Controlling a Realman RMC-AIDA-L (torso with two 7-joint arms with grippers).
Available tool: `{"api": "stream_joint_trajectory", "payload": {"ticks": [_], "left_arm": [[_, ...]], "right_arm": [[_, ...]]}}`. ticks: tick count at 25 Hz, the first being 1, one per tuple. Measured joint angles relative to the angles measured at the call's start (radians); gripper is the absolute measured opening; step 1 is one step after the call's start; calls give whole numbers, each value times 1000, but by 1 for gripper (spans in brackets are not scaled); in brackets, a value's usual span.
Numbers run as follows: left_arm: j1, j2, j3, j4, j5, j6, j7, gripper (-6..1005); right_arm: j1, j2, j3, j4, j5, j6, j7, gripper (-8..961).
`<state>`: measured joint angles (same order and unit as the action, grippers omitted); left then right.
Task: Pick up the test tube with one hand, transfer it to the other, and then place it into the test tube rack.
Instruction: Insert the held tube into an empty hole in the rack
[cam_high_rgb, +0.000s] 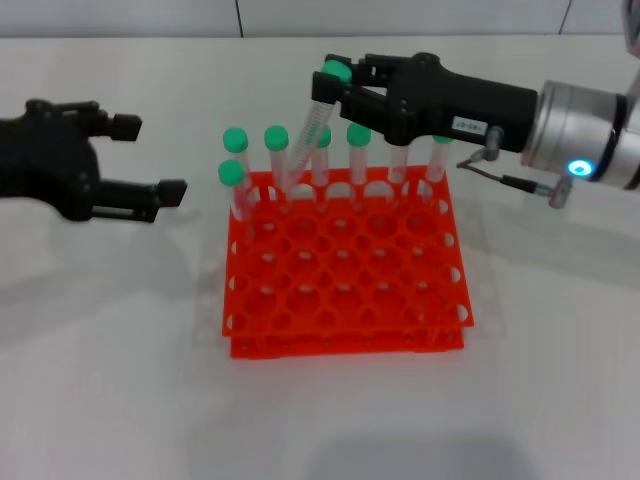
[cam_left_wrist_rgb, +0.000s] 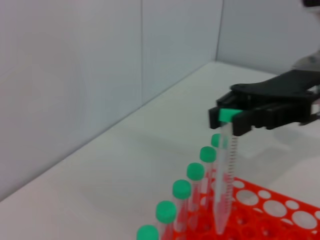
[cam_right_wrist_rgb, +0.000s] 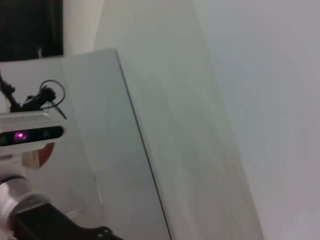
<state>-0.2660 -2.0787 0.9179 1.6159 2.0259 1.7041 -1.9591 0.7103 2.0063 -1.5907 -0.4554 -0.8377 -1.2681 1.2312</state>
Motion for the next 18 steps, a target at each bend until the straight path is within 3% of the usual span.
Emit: {"api": "stream_joint_trajectory", "payload": {"ticks": [6,18], "left_arm": [[110,0,-84,-88,-144,20,180,894],[119,5,-317,-487,-160,115,537,894]], "right_arm": [[10,-5,2,-85,-89,69,4,296],[41,-9,4,-137,-188,116,31,307]]}}
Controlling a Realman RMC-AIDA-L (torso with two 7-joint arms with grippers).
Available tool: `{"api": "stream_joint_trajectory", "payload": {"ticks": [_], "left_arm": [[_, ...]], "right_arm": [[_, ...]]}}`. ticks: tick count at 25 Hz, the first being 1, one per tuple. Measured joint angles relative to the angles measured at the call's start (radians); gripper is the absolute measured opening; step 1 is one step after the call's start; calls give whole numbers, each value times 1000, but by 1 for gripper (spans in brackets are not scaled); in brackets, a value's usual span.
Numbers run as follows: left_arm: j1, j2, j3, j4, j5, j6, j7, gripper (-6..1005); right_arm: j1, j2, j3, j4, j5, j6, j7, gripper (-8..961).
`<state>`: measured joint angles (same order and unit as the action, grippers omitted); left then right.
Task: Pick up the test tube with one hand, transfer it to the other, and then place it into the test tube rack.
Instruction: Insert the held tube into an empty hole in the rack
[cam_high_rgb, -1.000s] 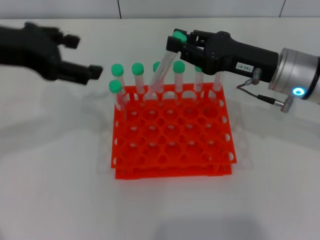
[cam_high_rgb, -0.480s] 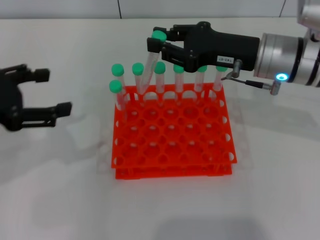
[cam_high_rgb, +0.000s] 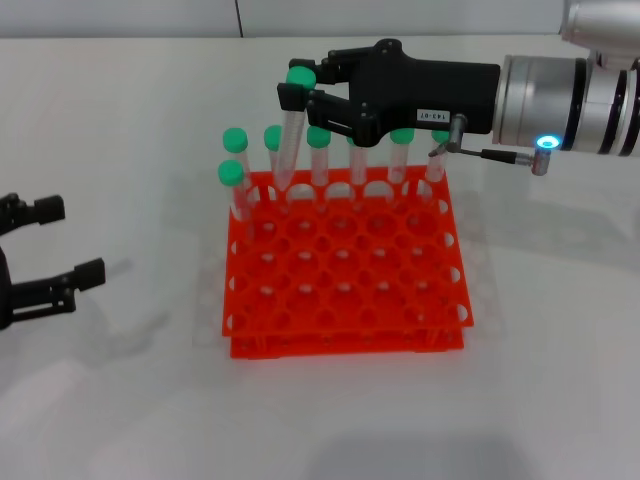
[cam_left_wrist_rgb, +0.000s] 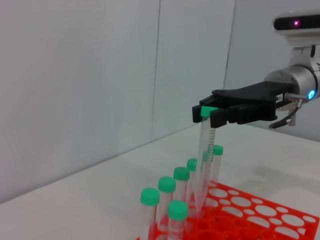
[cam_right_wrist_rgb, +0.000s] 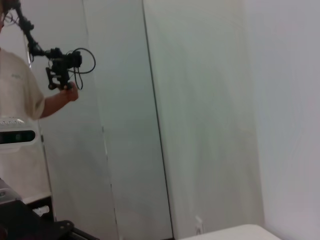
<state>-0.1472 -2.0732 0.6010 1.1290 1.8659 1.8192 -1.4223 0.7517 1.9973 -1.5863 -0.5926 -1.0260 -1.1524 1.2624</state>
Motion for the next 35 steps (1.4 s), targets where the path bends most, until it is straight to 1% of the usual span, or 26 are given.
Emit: {"api": "stream_joint_trajectory", "payload": {"ticks": [3,6,11,18,26,35], "left_arm": [[2,3,-13,-55,7,-6,39,894],[2,7,-17,-81,9,-9,42,894],[2,7,-18,-86,9,-9,44,895],[-6,8,-19,-102,8,-10,45,895],[-9,7,-20,-110,8,-35,46,895],[-9,5,-20,-111,7,-36,46,894]], "right_arm": [[0,1,9,-8,-25,2,4,310],[5,5,12,-13,-53,9,9,313],[23,11,12,-14,-109,44,23,317],[34,12,8,-28,-136,52,44,324],[64,15,4,-30,-179,85,83,331],[76,15,1,-41,-219,93,116,340]]}}
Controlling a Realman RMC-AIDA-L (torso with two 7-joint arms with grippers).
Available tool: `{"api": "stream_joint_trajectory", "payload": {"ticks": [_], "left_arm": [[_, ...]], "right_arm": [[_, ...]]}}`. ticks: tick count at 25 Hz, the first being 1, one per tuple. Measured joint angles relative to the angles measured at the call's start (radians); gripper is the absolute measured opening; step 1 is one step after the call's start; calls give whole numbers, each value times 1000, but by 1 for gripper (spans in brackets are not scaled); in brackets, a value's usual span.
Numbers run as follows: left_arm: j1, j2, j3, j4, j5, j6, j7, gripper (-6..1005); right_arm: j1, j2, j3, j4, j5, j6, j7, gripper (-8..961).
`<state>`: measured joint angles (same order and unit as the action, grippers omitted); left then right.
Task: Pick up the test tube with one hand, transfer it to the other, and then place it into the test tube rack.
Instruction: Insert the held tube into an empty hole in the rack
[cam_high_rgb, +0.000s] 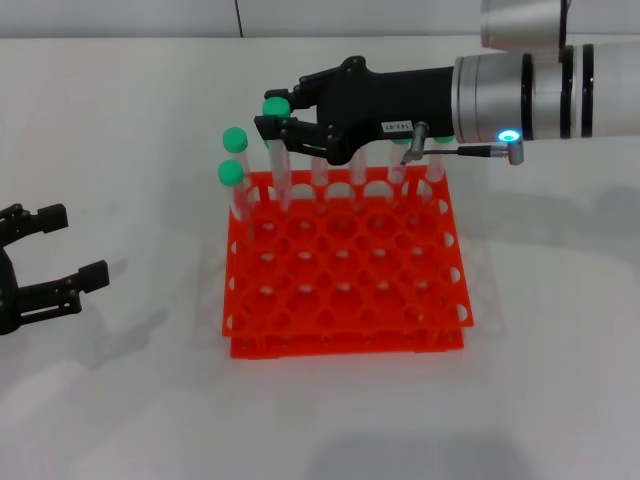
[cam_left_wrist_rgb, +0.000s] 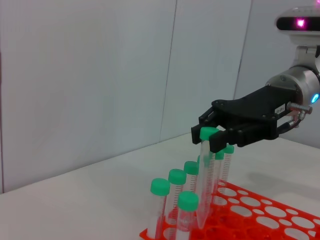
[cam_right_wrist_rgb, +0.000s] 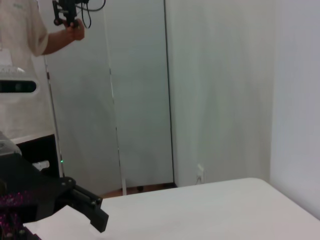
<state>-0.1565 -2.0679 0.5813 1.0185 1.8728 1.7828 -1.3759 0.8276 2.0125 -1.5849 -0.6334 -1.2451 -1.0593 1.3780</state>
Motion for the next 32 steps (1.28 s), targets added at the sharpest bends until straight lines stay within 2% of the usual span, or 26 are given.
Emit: {"api": "stream_joint_trajectory", "payload": {"ticks": [32], "left_arm": [[0,-4,0,0,0,-10,0,894]], "right_arm": [[-5,12,-27,-6,-13,50,30,370]]}}
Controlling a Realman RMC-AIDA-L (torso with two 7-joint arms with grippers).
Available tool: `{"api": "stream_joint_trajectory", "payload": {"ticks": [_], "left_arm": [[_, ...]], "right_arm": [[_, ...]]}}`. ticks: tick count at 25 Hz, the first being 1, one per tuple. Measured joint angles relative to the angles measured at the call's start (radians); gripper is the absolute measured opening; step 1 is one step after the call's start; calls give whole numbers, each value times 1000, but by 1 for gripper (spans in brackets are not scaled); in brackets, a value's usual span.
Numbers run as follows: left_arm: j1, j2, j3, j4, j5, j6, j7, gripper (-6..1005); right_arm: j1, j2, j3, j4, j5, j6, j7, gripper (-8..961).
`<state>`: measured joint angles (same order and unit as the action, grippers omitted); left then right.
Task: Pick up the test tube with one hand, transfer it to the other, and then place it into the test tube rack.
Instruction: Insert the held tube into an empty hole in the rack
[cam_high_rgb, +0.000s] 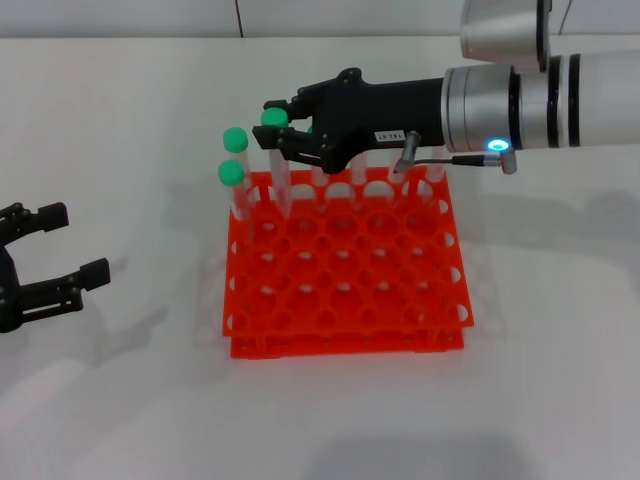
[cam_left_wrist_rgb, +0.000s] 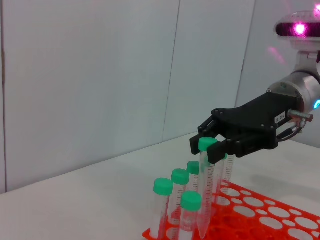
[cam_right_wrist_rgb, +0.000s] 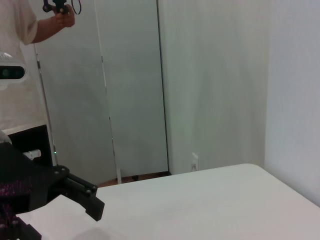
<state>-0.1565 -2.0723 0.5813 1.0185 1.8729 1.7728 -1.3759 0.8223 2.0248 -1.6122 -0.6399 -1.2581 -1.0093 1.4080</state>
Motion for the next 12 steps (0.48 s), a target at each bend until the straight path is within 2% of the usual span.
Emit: {"api": "stream_joint_trajectory", "payload": {"ticks": [12], "left_arm": [[-7,1,0,0,0,-3,0,895]], "right_arm": [[-38,3,-20,-9,17,27,-5,381]]}}
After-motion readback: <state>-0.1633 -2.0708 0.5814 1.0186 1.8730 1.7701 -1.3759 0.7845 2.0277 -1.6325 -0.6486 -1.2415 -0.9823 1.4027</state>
